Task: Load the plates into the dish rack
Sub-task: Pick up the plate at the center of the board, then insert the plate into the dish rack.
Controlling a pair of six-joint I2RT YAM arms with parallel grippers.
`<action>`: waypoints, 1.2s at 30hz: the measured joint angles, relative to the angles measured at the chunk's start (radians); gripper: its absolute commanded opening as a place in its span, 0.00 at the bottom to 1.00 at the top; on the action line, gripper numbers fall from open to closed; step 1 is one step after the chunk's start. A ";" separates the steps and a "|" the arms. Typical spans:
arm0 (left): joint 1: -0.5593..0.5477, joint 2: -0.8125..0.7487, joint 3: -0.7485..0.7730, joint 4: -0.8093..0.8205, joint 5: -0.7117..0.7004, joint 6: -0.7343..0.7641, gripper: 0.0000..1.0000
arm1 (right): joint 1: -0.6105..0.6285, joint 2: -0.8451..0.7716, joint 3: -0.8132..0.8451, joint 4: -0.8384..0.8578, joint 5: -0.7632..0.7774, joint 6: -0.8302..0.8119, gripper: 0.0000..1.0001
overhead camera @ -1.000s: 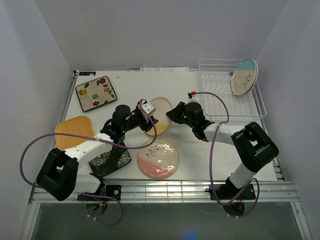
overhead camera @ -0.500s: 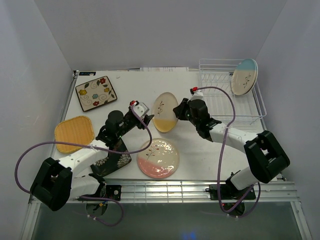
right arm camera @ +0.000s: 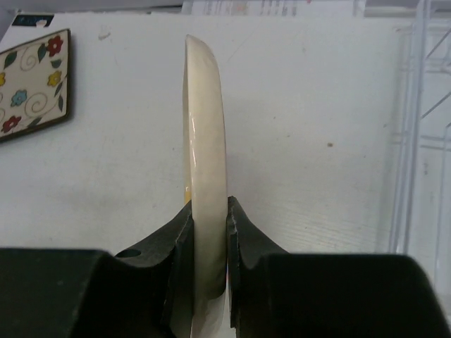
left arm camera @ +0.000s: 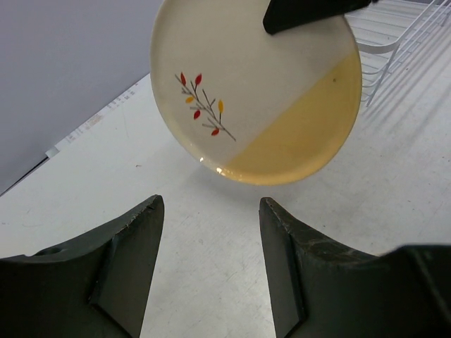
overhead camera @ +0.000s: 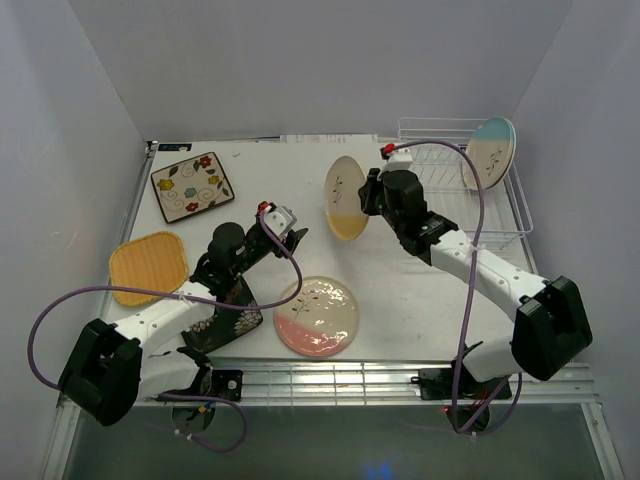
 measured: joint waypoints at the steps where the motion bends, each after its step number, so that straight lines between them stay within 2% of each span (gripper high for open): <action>1: 0.000 -0.001 0.000 0.002 0.000 0.000 0.67 | -0.001 -0.013 0.016 -0.017 0.020 -0.011 0.08; 10: 0.000 -0.008 -0.003 0.006 0.006 0.003 0.66 | -0.029 -0.074 0.161 -0.071 0.146 -0.088 0.08; 16: 0.000 -0.012 -0.004 0.010 0.009 0.003 0.66 | -0.082 -0.079 0.225 -0.107 0.149 -0.126 0.08; 27: 0.000 -0.013 -0.011 0.012 0.023 0.004 0.66 | -0.415 -0.047 0.278 -0.113 -0.071 -0.090 0.08; 36: 0.000 -0.013 -0.011 0.012 0.029 0.003 0.67 | -0.525 0.058 0.306 -0.084 -0.219 -0.095 0.08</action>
